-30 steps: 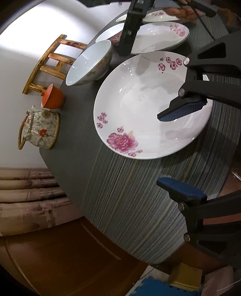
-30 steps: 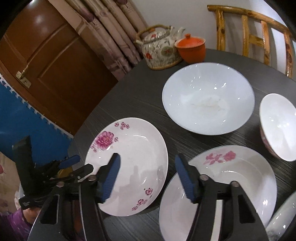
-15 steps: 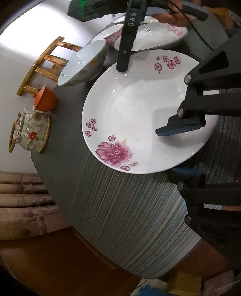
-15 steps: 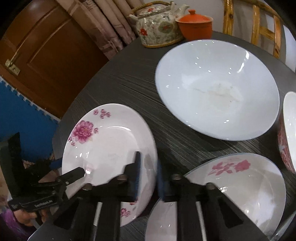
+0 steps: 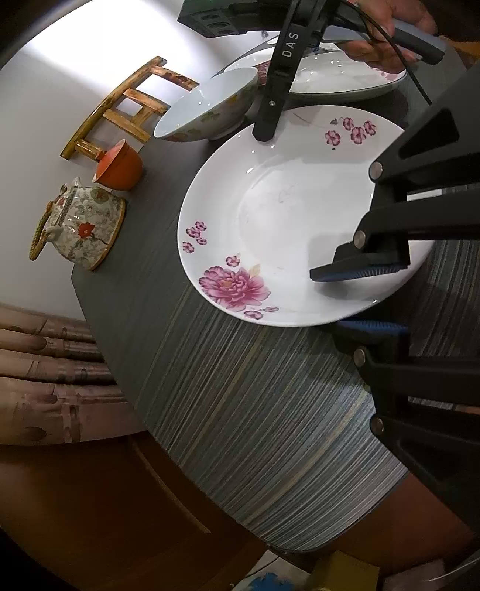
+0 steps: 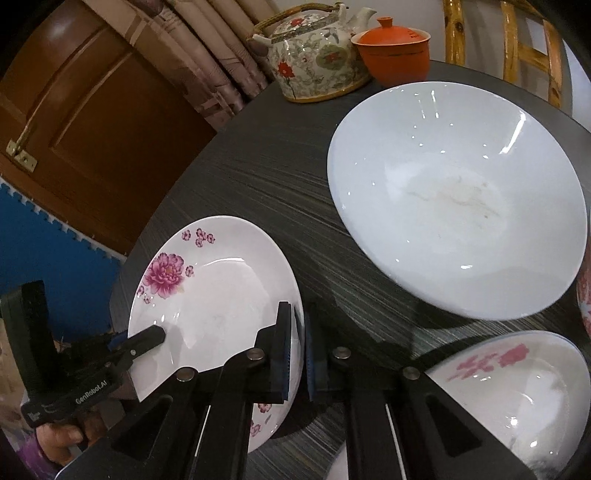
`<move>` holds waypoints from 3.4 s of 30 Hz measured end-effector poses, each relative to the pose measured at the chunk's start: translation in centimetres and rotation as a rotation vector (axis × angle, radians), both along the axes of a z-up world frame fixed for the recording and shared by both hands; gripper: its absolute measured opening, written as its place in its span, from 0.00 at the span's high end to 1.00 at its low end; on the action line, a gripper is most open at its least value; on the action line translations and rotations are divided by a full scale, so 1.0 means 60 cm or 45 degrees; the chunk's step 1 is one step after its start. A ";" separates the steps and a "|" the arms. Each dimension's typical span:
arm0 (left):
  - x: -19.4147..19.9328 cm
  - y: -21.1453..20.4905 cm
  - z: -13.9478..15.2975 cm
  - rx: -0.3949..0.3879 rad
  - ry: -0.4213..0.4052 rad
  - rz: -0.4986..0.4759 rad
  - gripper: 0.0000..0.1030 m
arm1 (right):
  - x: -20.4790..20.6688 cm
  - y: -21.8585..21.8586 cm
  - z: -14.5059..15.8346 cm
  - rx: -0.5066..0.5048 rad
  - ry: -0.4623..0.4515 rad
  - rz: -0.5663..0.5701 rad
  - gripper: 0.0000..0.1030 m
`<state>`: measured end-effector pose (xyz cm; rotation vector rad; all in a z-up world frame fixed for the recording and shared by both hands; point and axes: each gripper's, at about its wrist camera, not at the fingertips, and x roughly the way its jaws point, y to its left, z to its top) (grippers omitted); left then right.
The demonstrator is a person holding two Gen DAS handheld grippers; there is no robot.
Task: Organize plates and bowls
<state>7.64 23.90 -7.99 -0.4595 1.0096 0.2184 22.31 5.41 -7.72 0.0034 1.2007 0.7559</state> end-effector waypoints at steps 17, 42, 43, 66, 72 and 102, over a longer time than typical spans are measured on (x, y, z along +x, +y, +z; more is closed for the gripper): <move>-0.036 -0.083 0.102 0.463 -0.106 -0.029 0.68 | -0.072 -0.181 0.085 0.322 -0.091 -0.294 0.64; 0.201 -0.325 0.040 0.185 -0.003 -0.924 0.52 | -0.191 -0.412 -0.016 0.543 0.274 -0.765 0.64; 0.204 -0.326 0.035 0.195 0.005 -0.937 0.52 | -0.190 -0.412 -0.018 0.547 0.281 -0.770 0.64; 0.188 -0.332 0.004 0.043 0.021 -0.804 0.86 | -0.160 -0.409 -0.049 0.452 0.300 -0.764 0.87; 0.147 -0.325 0.031 0.031 -0.031 -0.737 0.89 | -0.173 -0.413 -0.044 0.430 0.290 -0.732 0.87; 0.035 -0.097 0.049 0.012 -0.078 -0.339 0.87 | -0.138 -0.218 0.010 0.364 0.244 -0.414 0.87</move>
